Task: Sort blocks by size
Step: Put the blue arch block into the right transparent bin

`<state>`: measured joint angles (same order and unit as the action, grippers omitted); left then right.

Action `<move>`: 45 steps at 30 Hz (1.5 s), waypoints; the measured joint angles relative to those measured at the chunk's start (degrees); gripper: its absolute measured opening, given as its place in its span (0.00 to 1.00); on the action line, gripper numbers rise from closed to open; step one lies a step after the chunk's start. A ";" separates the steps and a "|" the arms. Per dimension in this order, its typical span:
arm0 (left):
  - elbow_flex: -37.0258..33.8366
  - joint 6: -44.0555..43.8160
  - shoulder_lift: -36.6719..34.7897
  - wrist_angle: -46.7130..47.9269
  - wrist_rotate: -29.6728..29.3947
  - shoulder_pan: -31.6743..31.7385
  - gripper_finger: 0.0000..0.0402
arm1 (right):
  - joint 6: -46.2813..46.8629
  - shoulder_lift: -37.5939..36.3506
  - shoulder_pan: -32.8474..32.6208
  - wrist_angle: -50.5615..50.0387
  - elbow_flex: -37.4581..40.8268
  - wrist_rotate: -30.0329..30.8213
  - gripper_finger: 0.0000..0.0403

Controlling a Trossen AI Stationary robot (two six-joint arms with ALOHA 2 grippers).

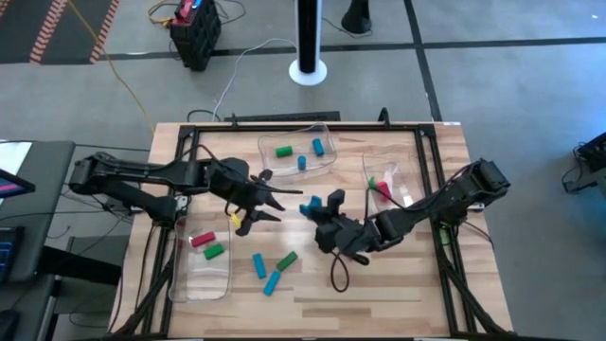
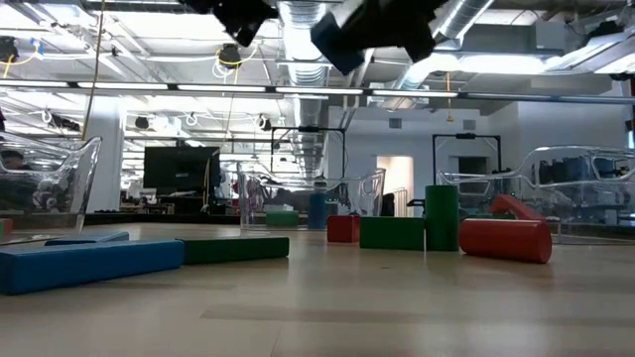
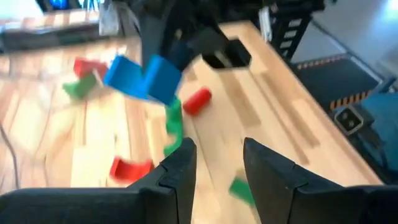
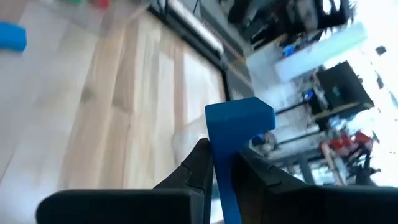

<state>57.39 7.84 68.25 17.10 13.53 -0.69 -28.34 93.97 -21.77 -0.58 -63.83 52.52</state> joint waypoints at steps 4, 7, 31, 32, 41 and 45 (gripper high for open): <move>-0.62 -0.28 -0.59 5.54 -3.48 -0.11 0.32 | 6.50 -0.11 0.99 -6.54 0.02 0.46 0.18; -1.79 -1.18 -0.59 7.71 -4.97 -0.07 0.32 | 11.82 -0.58 2.17 -12.09 0.04 0.43 0.18; -2.49 -0.13 -0.54 11.11 -5.48 -2.98 0.32 | 48.16 -12.36 18.36 -51.14 0.04 -3.21 0.18; -2.49 -0.13 -0.54 11.14 -5.49 -3.10 0.32 | 49.70 -12.61 19.03 -52.54 0.04 -3.48 0.18; -5.55 -0.40 -0.54 9.51 -5.45 -3.59 0.32 | 58.44 -13.57 24.46 -62.47 0.09 -12.27 0.18; -9.06 -1.27 -0.54 7.97 -5.45 -3.59 0.32 | 59.01 -13.57 25.37 -62.84 1.14 -15.73 0.18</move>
<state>48.32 6.57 67.70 25.07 8.08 -4.27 30.67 80.40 3.59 -63.42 -62.69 36.79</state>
